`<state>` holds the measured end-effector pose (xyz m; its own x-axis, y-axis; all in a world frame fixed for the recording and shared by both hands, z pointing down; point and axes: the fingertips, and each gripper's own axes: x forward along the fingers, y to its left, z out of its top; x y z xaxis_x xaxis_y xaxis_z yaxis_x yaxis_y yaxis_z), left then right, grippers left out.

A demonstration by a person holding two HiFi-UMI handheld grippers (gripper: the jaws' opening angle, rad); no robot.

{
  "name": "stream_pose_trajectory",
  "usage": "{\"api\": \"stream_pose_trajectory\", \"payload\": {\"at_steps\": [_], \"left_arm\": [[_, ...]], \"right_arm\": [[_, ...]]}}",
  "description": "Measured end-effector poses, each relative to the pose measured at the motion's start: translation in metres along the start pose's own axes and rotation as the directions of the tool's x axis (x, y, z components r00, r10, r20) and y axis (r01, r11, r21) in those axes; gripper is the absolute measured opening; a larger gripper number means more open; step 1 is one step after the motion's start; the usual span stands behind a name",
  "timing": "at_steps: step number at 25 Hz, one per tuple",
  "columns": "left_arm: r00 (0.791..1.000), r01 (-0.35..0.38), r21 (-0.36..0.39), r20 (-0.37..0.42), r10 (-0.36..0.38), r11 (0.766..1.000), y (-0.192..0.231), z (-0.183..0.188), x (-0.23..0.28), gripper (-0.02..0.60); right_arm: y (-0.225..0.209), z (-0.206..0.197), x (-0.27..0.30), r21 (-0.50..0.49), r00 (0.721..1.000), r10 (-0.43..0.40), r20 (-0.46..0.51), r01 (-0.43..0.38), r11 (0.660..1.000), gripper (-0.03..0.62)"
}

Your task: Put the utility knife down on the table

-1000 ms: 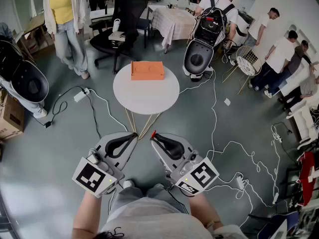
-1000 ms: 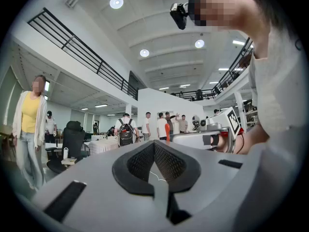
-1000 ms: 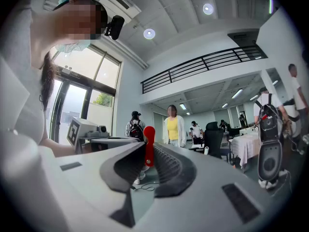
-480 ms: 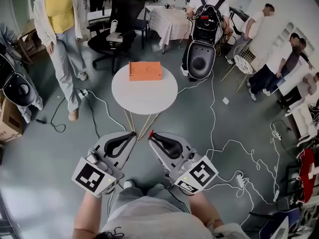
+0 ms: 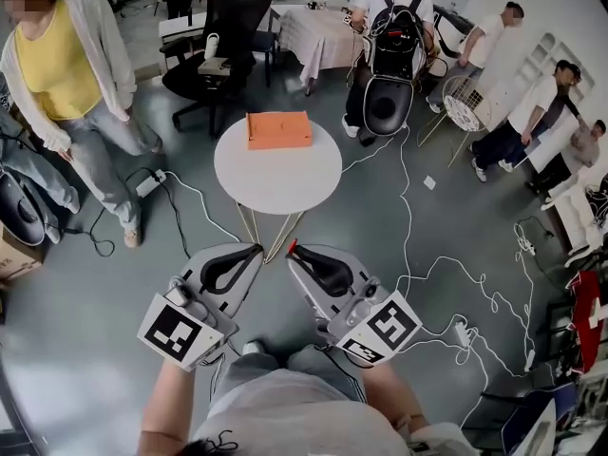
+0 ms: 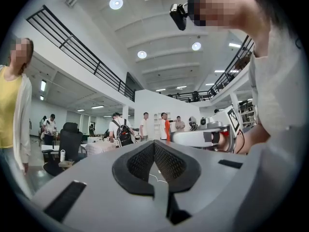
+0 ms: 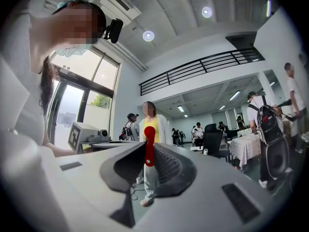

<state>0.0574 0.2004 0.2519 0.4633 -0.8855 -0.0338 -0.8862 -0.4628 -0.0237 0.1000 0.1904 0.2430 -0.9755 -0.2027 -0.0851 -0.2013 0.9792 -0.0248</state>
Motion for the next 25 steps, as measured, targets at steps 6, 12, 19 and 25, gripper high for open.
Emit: {"api": "stream_pose_trajectory", "payload": {"at_steps": [6,12,19,25], "left_arm": [[0.999,0.023,0.007,0.042,-0.023,1.000,0.014,-0.001,0.004,0.009],[1.000,0.000,-0.007,0.013,0.000,1.000,0.043,-0.010,0.022,0.009],[0.997,-0.069,-0.007,0.038,0.069,0.998,0.101,-0.006,0.060,0.009],[0.992,-0.120,0.002,0.045,0.120,0.993,0.149,-0.003,0.110,0.009]], "right_arm": [[-0.007,-0.006,0.008,0.010,1.000,-0.031,0.004,0.031,0.999,0.058],[-0.036,-0.010,0.030,0.018,1.000,-0.021,0.001,0.021,1.000,0.058],[-0.094,-0.008,0.077,0.027,0.999,0.045,0.023,-0.046,0.999,0.058],[-0.157,-0.010,0.109,0.034,0.995,0.094,0.027,-0.095,0.995,0.058]]}}
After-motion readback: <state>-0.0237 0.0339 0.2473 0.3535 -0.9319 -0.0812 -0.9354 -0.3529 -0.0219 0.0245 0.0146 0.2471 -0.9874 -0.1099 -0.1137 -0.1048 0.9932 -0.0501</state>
